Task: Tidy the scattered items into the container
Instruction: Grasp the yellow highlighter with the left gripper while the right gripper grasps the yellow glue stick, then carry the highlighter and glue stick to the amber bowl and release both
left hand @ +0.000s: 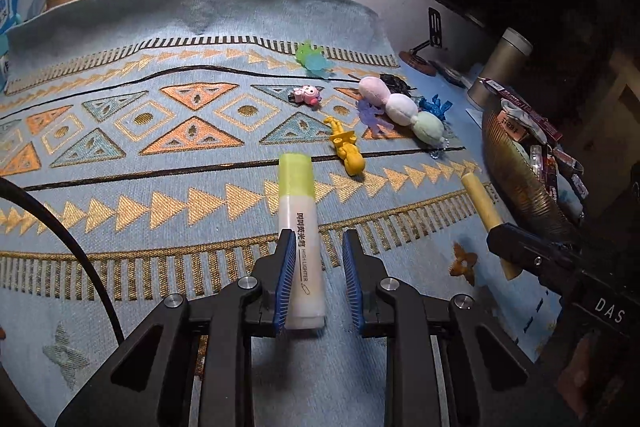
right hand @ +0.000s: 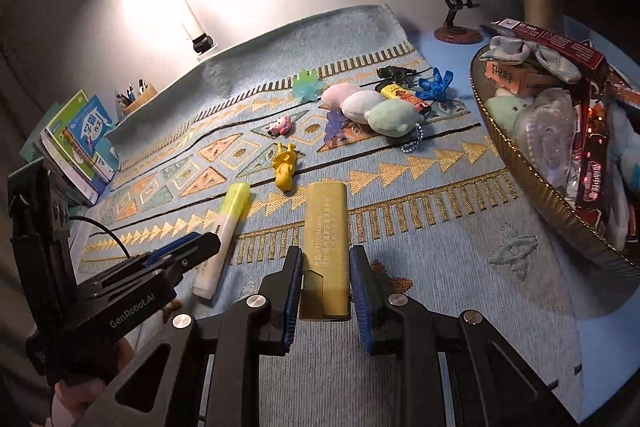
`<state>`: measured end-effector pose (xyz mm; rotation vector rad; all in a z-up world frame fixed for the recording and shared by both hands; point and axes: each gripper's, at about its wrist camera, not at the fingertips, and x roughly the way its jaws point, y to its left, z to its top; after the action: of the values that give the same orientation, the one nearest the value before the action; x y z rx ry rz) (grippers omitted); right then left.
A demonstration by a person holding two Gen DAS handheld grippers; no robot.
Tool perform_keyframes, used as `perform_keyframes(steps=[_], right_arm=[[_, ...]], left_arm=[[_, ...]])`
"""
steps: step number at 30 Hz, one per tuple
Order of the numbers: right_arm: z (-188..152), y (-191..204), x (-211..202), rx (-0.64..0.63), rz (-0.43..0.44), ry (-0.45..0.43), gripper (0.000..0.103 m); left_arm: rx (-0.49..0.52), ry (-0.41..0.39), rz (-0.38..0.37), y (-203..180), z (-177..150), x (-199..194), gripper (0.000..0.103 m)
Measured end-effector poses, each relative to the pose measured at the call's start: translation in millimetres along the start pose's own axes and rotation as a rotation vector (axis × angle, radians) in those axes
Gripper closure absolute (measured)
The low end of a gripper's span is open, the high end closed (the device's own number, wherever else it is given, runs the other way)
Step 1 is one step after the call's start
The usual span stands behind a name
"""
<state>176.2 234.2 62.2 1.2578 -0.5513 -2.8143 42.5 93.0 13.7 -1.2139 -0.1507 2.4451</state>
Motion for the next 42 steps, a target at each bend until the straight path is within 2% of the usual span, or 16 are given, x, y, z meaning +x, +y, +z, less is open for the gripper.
perform_keyframes(steps=[5,7,9,13,14,16,19,23,30,34,38,42], right_arm=[[0.2,-2.5,-22.3,0.003,-0.002,-0.044,0.080],[-2.5,-4.3,-25.8,0.006,0.004,-0.041,0.080],[-4.7,-6.8,-26.0,0.010,0.000,-0.036,0.080],[-6.7,-13.3,-22.8,0.025,-0.001,-0.025,0.080],[-7.2,-15.2,-22.5,0.030,0.002,-0.022,0.080],[-7.3,-17.0,-21.2,0.034,0.000,-0.021,0.080],[-6.4,-19.4,-22.1,0.035,0.005,-0.025,0.080],[-3.1,-22.2,-31.3,0.043,0.026,-0.052,0.080],[12.7,-38.1,-73.9,0.087,0.041,-0.163,0.080],[22.5,-64.6,-115.2,0.141,0.005,-0.272,0.080],[34.2,-104.7,-156.8,0.222,-0.080,-0.383,0.080],[45.1,-150.7,-181.5,0.303,-0.176,-0.432,0.080]], left_arm=[[-0.007,-0.010,0.072,5.6,2.6,6.5,0.080],[-0.011,0.008,0.094,9.1,9.2,17.0,0.070],[0.005,0.042,0.086,9.0,13.8,27.1,0.070],[0.117,0.043,0.157,-9.2,16.7,39.1,0.069],[0.143,0.038,0.181,-13.2,15.0,40.2,0.069],[0.175,0.020,0.218,-18.5,11.9,40.1,0.082],[0.140,0.013,0.153,-15.6,12.1,33.5,0.082],[0.121,-0.041,0.065,-24.3,19.2,9.2,0.082],[0.169,-0.141,-0.061,-72.9,45.7,-31.8,0.082],[0.201,-0.168,-0.160,-108.0,66.2,-40.2,0.082],[0.248,-0.160,-0.249,-151.4,85.3,-32.8,0.082],[0.291,-0.134,-0.318,-194.4,92.8,-12.9,0.082]])
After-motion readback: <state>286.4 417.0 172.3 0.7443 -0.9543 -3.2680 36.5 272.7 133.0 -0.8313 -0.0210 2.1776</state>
